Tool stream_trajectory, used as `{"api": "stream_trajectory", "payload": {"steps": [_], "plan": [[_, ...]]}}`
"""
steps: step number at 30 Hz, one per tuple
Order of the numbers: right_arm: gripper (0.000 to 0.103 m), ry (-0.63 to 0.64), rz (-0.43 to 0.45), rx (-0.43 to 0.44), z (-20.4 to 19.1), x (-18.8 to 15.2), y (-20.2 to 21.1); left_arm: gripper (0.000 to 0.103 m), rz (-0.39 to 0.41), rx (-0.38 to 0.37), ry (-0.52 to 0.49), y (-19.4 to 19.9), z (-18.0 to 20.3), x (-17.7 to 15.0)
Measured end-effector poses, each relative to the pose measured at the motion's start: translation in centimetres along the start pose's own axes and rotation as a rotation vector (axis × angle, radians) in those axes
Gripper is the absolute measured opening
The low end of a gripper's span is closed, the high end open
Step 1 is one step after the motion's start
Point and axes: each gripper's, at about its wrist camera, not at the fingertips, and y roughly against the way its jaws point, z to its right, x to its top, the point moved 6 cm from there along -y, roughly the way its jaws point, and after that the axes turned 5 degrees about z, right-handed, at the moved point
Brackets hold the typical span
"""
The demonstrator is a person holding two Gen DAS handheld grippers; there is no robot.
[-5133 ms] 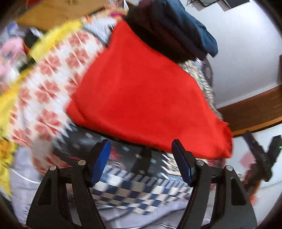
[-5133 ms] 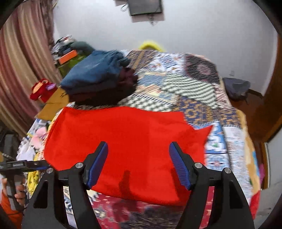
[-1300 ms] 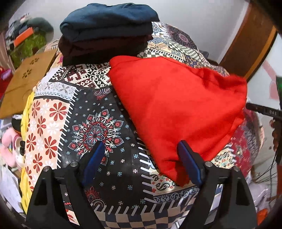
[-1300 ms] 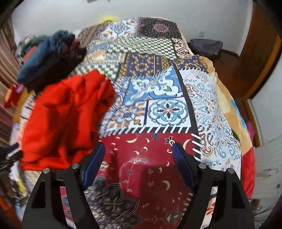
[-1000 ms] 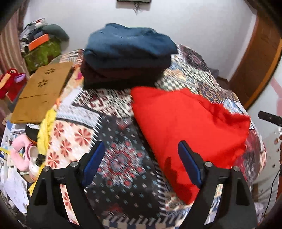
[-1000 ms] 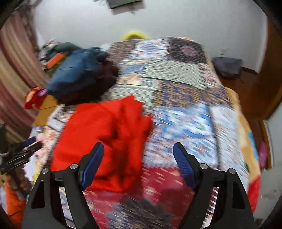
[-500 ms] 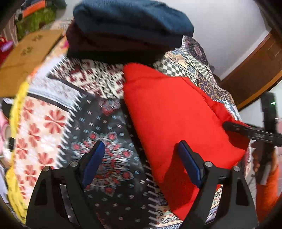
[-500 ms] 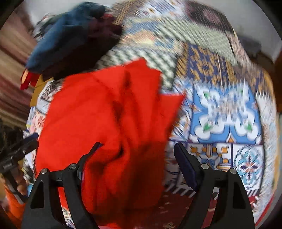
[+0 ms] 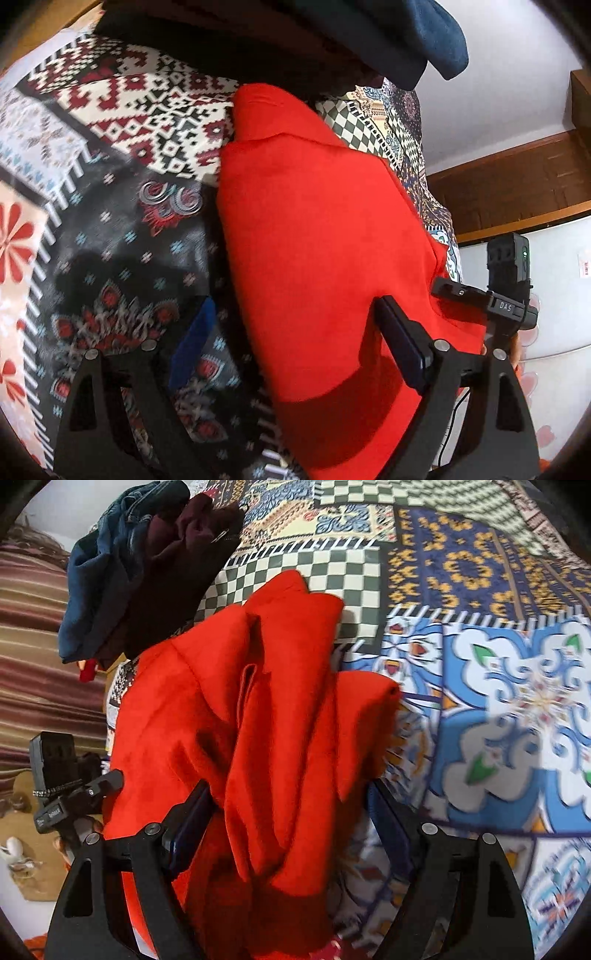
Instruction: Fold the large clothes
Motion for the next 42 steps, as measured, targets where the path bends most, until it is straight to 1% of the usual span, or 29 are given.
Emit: {"api": "stream_trajectory", "payload": {"steps": [1, 2, 3, 4, 5, 6, 7, 8, 10, 11, 12, 15, 17, 19, 21, 23, 24, 26, 28, 31, 35, 37, 38, 40, 42], "plan": [[0.076, -0.002, 0.0, 0.012, -0.1, 0.0, -0.1, 0.088, -0.004, -0.006, 0.001, -0.3, 0.1, 0.1], [0.067, -0.005, -0.002, 0.023, -0.2, -0.1, -0.1, 0.088, -0.008, -0.007, 0.0, -0.6, 0.3, 0.3], [0.062, -0.016, -0.009, 0.043, -0.3, -0.1, -0.4, 0.088, -0.009, -0.01, -0.006, -0.9, 0.5, 0.4], [0.055, -0.032, -0.015, 0.066, -0.3, -0.3, -0.5, 0.088, -0.01, -0.016, -0.011, -1.0, 0.6, 0.4], [0.051, -0.04, -0.019, 0.082, -0.5, -0.3, -0.7, 0.088, -0.011, -0.022, -0.012, -1.4, 0.8, 0.6], [0.042, -0.051, -0.021, 0.101, -0.5, -0.3, -0.6, 0.085, -0.01, -0.028, -0.013, -1.3, 0.8, 0.5], [0.036, -0.069, -0.021, 0.122, -0.6, -0.5, -0.4, 0.081, -0.009, -0.037, -0.015, -1.4, 1.0, 0.5], [0.033, -0.074, -0.016, 0.127, -0.4, -0.7, 0.1, 0.072, -0.009, -0.041, -0.016, -1.4, 1.2, 0.4], [0.03, -0.062, 0.006, 0.121, -0.8, -1.0, 1.1, 0.061, 0.003, -0.038, -0.016, -1.1, 1.4, 0.4], [0.03, -0.053, 0.014, 0.117, -1.2, -1.1, 1.5, 0.051, 0.015, -0.022, -0.023, -0.7, 1.5, 0.4], [0.029, -0.042, 0.021, 0.113, -1.6, -1.2, 1.8, 0.044, 0.024, -0.006, -0.044, -0.4, 1.8, 0.3], [0.028, 0.018, 0.065, 0.094, -3.5, -1.7, 3.6, 0.031, 0.058, 0.028, -0.104, 0.7, 3.0, 0.1], [0.026, 0.049, 0.087, 0.092, -4.8, -1.9, 4.7, 0.028, 0.084, 0.032, -0.143, 2.0, 4.4, 0.0], [0.026, 0.077, 0.118, 0.093, -6.4, -1.8, 5.9, 0.027, 0.104, 0.034, -0.17, 3.2, 5.5, 0.1], [0.026, 0.104, 0.162, 0.102, -7.9, -1.5, 7.6, 0.027, 0.152, 0.04, -0.219, 5.4, 6.9, 0.4], [0.026, 0.13, 0.206, 0.119, -9.6, -1.0, 9.2, 0.027, 0.199, 0.03, -0.249, 7.7, 8.2, 1.0], [0.026, 0.144, 0.232, 0.129, -10.6, -0.6, 10.1, 0.027, 0.216, 0.025, -0.259, 8.6, 8.6, 1.4], [0.026, 0.182, 0.282, 0.14, -12.8, 0.5, 11.8, 0.027, 0.276, 0.004, -0.286, 12.0, 10.0, 2.5], [0.026, 0.223, 0.328, 0.144, -14.8, 1.8, 13.7, 0.027, 0.315, -0.008, -0.305, 14.1, 11.0, 3.7], [0.026, 0.263, 0.382, 0.149, -17.0, 3.8, 15.5, 0.027, 0.389, -0.016, -0.345, 17.4, 13.1, 6.9], [0.026, 0.306, 0.453, 0.154, -20.5, 7.6, 17.2, 0.027, 0.474, 0.001, -0.387, 21.4, 14.5, 11.2], [0.026, 0.317, 0.485, 0.168, -21.6, 9.5, 17.8, 0.027, 0.503, 0.011, -0.401, 22.7, 15.1, 13.0], [0.026, 0.319, 0.504, 0.177, -22.3, 10.7, 17.9, 0.027, 0.524, 0.014, -0.403, 23.5, 15.5, 14.4], [0.026, 0.318, 0.531, 0.193, -23.2, 12.1, 18.2, 0.027, 0.556, 0.02, -0.404, 24.8, 16.0, 17.3], [0.026, 0.31, 0.56, 0.205, -23.9, 14.4, 17.7, 0.027, 0.587, 0.03, -0.407, 25.7, 16.1, 19.8]]}}
